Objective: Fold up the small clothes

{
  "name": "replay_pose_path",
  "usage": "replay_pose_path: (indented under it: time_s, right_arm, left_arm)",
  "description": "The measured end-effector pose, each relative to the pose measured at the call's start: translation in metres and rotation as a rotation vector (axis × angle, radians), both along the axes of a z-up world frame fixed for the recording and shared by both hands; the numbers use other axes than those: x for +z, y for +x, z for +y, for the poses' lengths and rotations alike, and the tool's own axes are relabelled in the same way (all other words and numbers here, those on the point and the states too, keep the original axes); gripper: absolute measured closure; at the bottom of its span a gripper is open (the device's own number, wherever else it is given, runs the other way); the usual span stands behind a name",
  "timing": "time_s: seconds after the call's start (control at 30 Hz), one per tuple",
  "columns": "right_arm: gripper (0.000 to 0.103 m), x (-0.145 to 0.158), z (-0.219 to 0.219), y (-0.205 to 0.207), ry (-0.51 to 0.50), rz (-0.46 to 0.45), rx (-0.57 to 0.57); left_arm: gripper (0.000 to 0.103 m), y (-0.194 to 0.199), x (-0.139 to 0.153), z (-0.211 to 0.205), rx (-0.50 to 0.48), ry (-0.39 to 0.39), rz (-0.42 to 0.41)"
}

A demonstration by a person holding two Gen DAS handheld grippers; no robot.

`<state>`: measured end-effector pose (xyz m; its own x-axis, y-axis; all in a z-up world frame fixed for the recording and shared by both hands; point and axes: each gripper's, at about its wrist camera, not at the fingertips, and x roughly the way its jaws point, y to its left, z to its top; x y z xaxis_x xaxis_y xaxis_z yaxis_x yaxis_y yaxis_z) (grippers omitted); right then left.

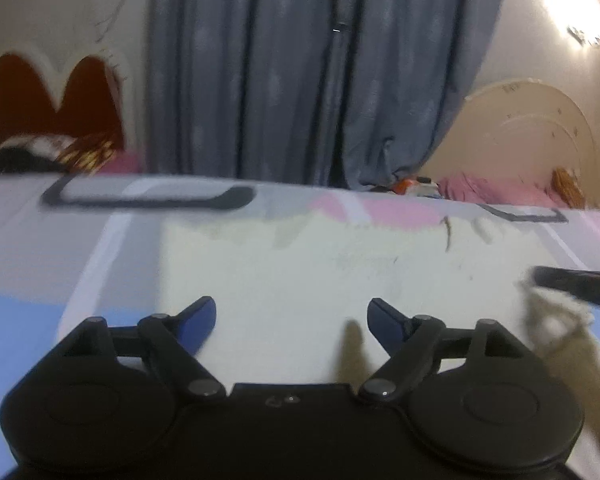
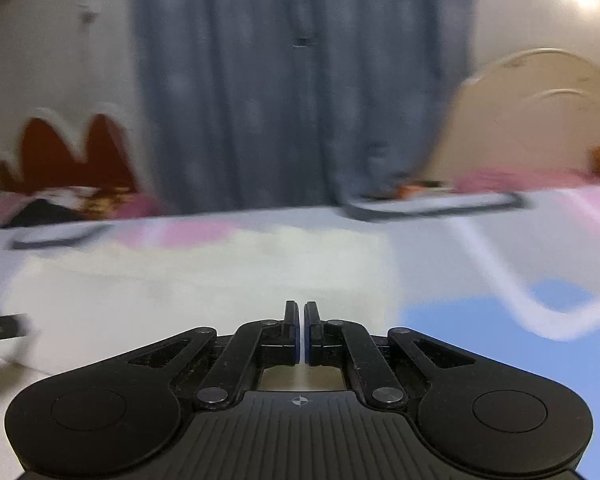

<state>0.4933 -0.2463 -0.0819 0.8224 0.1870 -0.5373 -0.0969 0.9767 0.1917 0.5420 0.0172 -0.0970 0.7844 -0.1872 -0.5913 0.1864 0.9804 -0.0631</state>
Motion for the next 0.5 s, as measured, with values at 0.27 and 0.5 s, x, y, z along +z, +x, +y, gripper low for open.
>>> replay_pose_path:
  time_s: [0.27, 0.5]
  right_arm:
    - [0.101, -0.010, 0.029, 0.044, -0.040, 0.029, 0.037]
    - [0.102, -0.022, 0.042, 0.069, -0.010, 0.049, 0.107]
  left_arm:
    - [0.015, 0.033, 0.004, 0.015, 0.052, 0.013, 0.001]
    - [0.013, 0.055, -0.022, 0.036, 0.112, 0.024, 0.061]
